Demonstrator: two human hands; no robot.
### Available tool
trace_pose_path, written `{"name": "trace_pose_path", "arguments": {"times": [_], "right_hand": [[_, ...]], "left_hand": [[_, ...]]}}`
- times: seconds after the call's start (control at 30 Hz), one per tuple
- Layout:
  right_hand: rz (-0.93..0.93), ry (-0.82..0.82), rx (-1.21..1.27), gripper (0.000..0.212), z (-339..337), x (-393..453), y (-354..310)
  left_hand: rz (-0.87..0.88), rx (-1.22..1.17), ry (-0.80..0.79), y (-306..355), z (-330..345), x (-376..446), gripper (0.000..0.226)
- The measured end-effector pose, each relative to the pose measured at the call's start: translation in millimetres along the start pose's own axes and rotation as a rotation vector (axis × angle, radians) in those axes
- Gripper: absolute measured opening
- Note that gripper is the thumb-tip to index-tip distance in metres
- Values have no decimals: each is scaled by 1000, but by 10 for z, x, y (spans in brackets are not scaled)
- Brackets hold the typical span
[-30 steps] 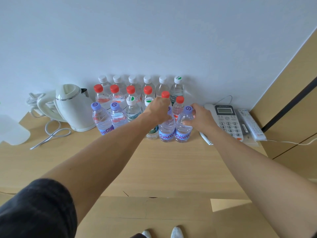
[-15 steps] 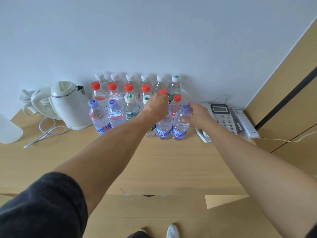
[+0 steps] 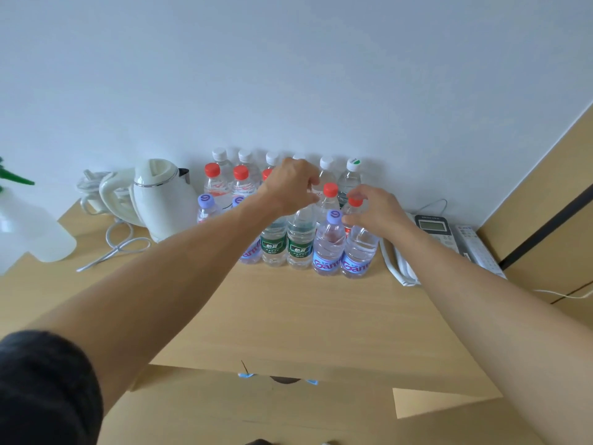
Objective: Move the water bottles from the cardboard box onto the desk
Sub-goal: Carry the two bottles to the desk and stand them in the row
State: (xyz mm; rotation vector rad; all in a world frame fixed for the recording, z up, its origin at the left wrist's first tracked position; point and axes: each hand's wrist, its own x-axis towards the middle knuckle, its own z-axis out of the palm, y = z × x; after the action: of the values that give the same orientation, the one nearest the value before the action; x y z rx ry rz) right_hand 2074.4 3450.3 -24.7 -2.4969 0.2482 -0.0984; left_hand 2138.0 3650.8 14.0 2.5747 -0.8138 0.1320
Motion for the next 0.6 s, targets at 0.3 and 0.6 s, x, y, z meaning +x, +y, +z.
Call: {"name": "trace_pose_path", "arguments": {"times": [0.3,0.6], "right_hand": [[-105,-21,42,46,103,33,-144],[-58,-39,-54,40,258,46,-205]], "left_hand": [[-117,279,-87,-844,-424,-96,34],[-205,417,-285,-1621,-475,-387,44]]}}
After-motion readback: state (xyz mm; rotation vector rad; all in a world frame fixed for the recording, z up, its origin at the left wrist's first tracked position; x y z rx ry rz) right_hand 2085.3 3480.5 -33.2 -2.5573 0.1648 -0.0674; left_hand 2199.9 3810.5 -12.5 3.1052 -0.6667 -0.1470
